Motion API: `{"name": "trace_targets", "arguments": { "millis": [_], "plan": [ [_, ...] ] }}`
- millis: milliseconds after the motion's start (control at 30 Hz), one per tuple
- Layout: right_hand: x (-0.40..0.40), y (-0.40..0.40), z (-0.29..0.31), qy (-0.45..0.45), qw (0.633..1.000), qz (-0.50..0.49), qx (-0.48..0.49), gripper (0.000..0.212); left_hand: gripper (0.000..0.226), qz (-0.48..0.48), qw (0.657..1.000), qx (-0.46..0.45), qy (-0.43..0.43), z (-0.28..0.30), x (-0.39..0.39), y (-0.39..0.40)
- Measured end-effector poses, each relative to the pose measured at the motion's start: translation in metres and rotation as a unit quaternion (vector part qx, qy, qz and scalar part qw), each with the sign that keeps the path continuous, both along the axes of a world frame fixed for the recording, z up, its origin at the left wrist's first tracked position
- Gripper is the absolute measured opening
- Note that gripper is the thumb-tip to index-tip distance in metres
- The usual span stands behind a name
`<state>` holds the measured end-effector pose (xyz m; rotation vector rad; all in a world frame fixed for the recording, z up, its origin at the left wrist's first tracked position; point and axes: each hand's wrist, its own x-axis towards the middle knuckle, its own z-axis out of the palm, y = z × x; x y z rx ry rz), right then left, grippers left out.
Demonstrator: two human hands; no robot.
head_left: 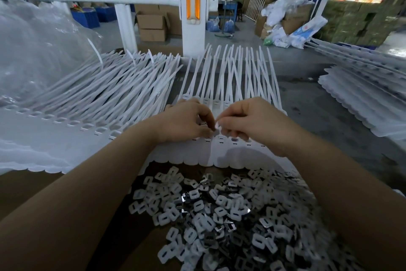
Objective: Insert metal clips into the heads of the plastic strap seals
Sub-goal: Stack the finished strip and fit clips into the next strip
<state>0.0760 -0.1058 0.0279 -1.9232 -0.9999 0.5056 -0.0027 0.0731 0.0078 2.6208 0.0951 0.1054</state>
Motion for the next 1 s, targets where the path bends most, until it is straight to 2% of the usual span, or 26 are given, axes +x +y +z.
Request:
{"name": "trace_targets", "arguments": {
  "millis": [67,167,300,433,567,700,800,1000],
  "plan": [
    [0.005,-0.002,-0.001,0.061,0.996,-0.055,0.016,0.006,0.008,-0.002,0.999,-0.042,-0.015,0.003,-0.001,-0.002],
    [0.008,-0.003,-0.002,0.104,0.989,-0.099,0.038,0.005,0.003,0.003,0.994,-0.112,-0.014,0.008,-0.004,-0.006],
    [0.009,-0.002,-0.003,0.115,0.988,-0.100,0.035,0.005,0.005,0.017,0.984,-0.174,-0.031,0.015,-0.006,-0.012],
    [0.007,-0.003,-0.004,0.113,0.989,-0.092,0.037,0.005,0.011,0.033,0.982,-0.184,-0.037,0.017,-0.007,-0.016],
    [0.005,-0.003,-0.003,0.094,0.991,-0.090,0.031,0.006,0.009,0.037,0.984,-0.169,-0.034,0.016,-0.007,-0.018],
    [0.006,-0.004,-0.001,0.028,0.996,-0.080,0.007,0.005,0.008,0.036,0.989,-0.134,-0.041,0.015,-0.006,-0.021],
    [0.009,-0.005,0.000,-0.014,0.995,-0.085,-0.054,0.004,0.006,0.025,0.993,-0.111,-0.043,0.012,-0.005,-0.023],
    [0.016,-0.009,0.000,-0.025,0.973,-0.158,-0.169,0.017,0.008,-0.014,0.999,-0.051,0.006,0.001,-0.002,-0.023]
  ]
}}
